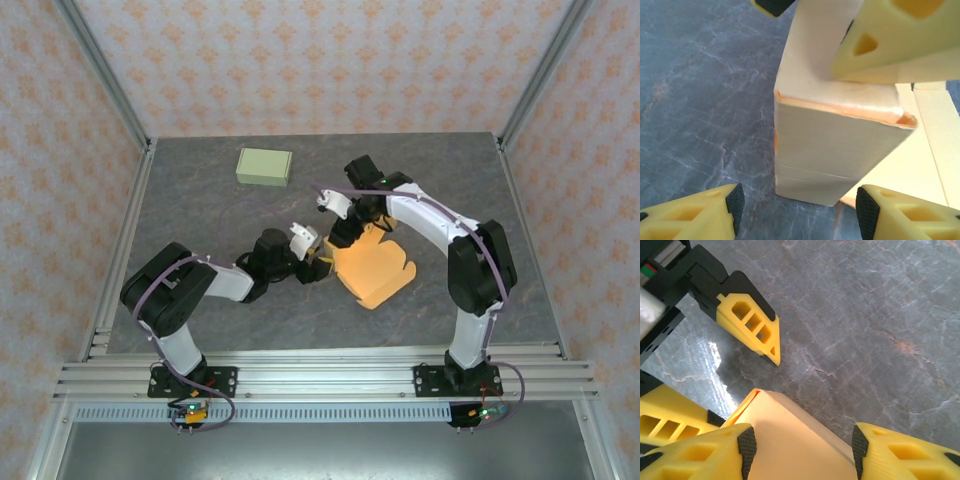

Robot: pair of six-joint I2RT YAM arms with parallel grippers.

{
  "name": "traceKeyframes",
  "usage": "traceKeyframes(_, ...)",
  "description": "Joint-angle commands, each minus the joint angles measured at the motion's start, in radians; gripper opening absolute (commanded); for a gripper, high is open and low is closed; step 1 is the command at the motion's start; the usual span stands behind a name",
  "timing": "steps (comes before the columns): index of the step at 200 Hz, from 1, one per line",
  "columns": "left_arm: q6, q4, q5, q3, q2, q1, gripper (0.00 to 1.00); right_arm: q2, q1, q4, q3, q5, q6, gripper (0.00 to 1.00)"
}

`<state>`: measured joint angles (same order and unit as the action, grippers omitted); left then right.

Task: Fold the paper box

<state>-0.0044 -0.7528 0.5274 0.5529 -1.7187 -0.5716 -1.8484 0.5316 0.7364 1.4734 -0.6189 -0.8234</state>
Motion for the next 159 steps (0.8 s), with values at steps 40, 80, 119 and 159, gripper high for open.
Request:
traceKeyframes(40, -0.004, -0.039, 0.043, 0.07, -0.016, -0.024, 0.64, 0.033, 0.005, 0.026, -0.079, -0.03, 0.026, 0.55)
traceKeyframes(80, 0.03, -0.008, 0.073, 0.129, -0.067, -0.04, 0.56, 0.041, 0.002, 0.016, -0.099, -0.036, 0.029, 0.56)
traceKeyframes(119, 0.043, -0.017, 0.106, 0.13, -0.09, -0.046, 0.56, 0.049, -0.005, 0.009, -0.099, -0.063, 0.029, 0.55)
traceKeyframes(159, 0.133, 0.066, 0.062, 0.095, -0.011, -0.047, 0.64, 0.054, -0.014, 0.014, -0.104, -0.064, 0.015, 0.56)
